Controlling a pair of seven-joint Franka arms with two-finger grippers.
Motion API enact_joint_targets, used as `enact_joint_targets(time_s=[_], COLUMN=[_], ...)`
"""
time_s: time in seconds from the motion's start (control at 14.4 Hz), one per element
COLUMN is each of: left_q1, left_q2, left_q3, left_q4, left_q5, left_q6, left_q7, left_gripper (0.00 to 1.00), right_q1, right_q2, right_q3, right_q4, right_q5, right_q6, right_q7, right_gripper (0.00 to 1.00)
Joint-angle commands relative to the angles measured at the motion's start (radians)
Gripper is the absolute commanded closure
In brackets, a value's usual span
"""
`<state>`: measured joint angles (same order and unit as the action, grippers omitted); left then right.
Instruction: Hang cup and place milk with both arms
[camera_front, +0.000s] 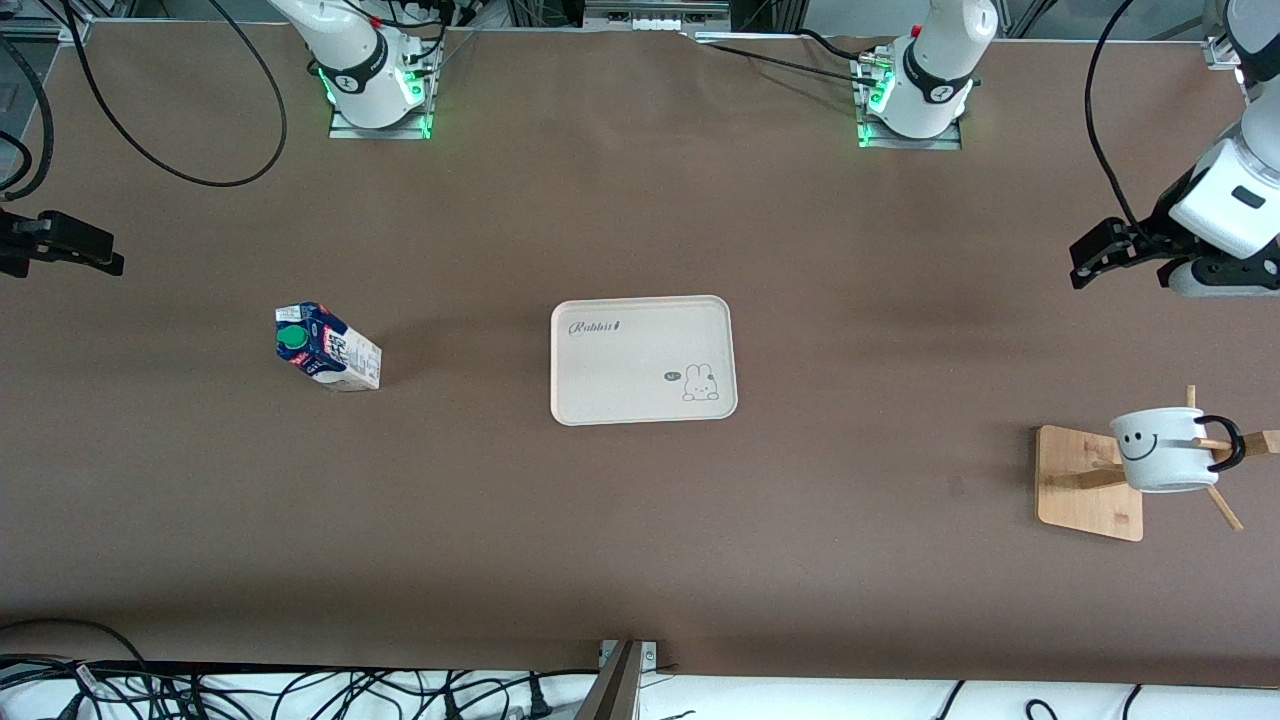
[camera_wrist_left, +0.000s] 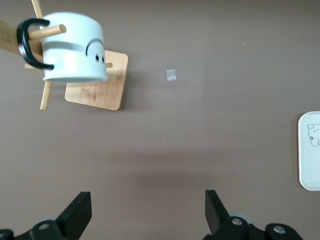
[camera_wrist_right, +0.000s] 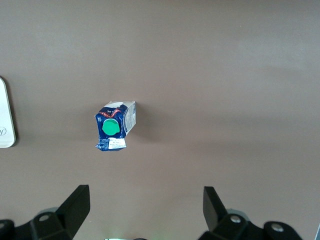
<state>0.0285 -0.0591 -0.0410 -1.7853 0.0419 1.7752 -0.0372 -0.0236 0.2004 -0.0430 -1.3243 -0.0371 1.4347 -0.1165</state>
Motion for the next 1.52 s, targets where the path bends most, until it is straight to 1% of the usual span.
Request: enact_joint_targets(time_s=[0.0,0.28,0.48,0.55,1.18,1.45], left_q1=[-0.009,-0.002,-0.001,0.001,-0.009,-0.009], left_q2=[-0.016,0.002,0.002,0.002,0.019,0.050], left_q3=[0.003,-0.004,-0.004,-0.004,-0.008,-0.008], left_q4=[-0.017,0.012,0.017,0.021,0.035,0.085], left_q5=[0.012,0.010,-0.040,-0.040,-0.030,-0.030], left_q6=[-0.023,-0.030,-0.036,-0.037,-0.048,-0.075], left_q7=[-0.012,0.013,0.016,0.017,0.013,0.011], left_gripper=[0.00,0.00,0.00,0.00,0.00,0.00], right_q1=[-0.010,-0.009,-0.009,-0.009,-0.001,-0.001], right_q2=[-0.090,-0.105,-0.151,-0.156,-0.147,-0.147], right_q3=[0.009,0.012,0.014,0.014,0.014,0.012], right_q4=[-0.127,-0.148,-0.231,-0.236,-0.213,-0.207], right_q5=[-0.007,-0.009,-0.009,-0.009,-0.009,-0.006], right_q6=[0.055,0.069,0.136,0.141,0.109,0.104], right_q7=[0.017,0.017,0.014,0.014,0.005,0.003], right_gripper=[0.00,0.00,0.00,0.00,0.00,0.00])
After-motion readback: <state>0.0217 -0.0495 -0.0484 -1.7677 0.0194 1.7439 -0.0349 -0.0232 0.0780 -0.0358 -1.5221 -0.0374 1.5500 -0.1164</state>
